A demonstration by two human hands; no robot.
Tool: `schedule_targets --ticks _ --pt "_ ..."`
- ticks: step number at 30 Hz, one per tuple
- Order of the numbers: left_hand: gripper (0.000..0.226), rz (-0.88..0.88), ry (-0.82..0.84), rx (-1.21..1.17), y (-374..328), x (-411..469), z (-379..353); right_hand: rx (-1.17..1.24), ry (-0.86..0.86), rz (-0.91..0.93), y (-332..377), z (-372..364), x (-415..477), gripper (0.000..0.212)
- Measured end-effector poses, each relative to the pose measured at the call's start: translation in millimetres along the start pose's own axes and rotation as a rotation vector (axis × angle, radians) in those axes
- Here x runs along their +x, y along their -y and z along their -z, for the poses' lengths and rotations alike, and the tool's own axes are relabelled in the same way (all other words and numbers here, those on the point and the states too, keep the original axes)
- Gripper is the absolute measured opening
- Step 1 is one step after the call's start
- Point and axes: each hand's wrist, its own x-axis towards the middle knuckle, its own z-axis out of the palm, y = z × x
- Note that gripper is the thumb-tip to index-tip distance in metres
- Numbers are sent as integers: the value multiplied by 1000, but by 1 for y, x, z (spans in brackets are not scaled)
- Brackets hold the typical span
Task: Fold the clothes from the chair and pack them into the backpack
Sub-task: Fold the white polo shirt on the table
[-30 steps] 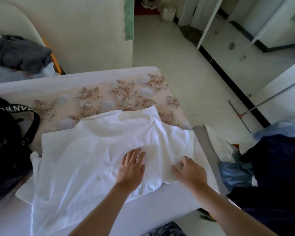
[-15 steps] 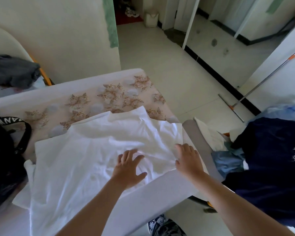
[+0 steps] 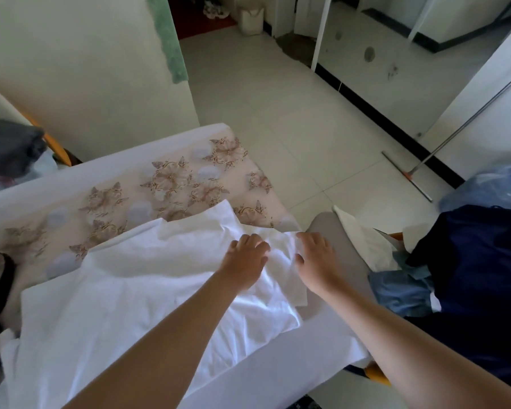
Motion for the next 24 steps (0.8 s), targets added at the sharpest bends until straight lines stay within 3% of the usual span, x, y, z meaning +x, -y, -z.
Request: schedule_targets --ticks 2,5,10,14,15,18,22,24 --pt "34 -26 8 -93 -5 24 4 -69 34 -29 -8 -4 15 59" --pt "44 -37 33 -220 -13 53 8 -60 91 -66 -17 -8 30 59" --pt "23 -43 121 -80 -24 91 11 125 128 -108 -24 -3 39 57" --pt "28 -35 160 -273 -21 96 26 222 172 -114 -24 4 37 64" --pt "24 -19 138 -354 -19 93 32 259 182 -112 -22 6 36 60" --pt "20 39 78 -516 -10 74 49 298 157 -72 -7 20 27 20" --pt "31 124 -22 -653 8 39 64 298 287 -59 22 36 6 30" --pt "33 145 -83 -666 19 17 69 183 259 5 39 41 -4 28"
